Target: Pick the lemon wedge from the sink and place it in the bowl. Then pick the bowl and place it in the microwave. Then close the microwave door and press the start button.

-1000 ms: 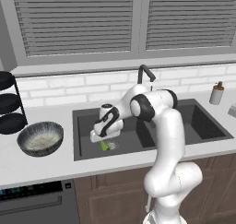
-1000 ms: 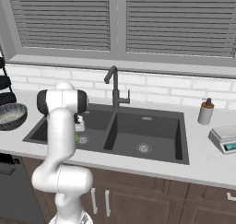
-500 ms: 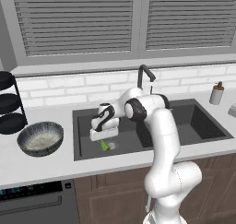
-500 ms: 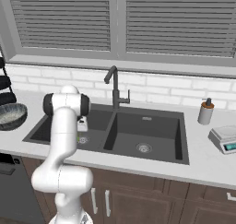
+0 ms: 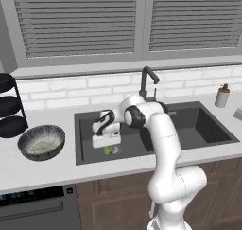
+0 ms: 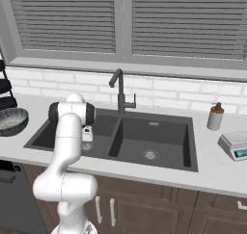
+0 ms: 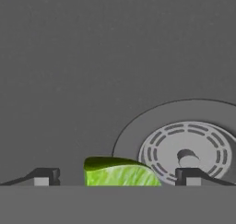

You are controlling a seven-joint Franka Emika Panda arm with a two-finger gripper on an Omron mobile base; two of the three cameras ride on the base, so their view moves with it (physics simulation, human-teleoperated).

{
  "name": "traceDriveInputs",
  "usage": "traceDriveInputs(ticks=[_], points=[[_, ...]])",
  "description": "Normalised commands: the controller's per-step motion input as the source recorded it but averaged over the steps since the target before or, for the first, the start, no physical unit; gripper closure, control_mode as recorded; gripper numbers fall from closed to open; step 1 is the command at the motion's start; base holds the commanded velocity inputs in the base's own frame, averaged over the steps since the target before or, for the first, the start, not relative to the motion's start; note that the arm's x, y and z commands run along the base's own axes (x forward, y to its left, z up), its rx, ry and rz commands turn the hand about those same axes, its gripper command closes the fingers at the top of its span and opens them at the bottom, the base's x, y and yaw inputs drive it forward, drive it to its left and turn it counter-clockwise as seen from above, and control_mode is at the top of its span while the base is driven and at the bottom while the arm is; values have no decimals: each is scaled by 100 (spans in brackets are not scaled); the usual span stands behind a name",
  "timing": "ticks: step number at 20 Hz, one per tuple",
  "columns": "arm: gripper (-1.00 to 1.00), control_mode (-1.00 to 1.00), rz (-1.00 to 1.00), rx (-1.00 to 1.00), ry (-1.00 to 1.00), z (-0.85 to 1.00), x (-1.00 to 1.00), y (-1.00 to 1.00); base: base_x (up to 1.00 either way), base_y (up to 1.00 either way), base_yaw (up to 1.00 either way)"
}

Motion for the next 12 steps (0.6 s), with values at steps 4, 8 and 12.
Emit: traceDriveInputs(ticks=[4, 8, 12], points=[[100, -100, 0, -3, 8, -43, 0, 12, 0, 0, 0], [100, -100, 0, -2, 6, -37, 0, 8, 0, 0, 0], [100, -100, 0, -1, 9, -26, -6, 11, 0, 0, 0]])
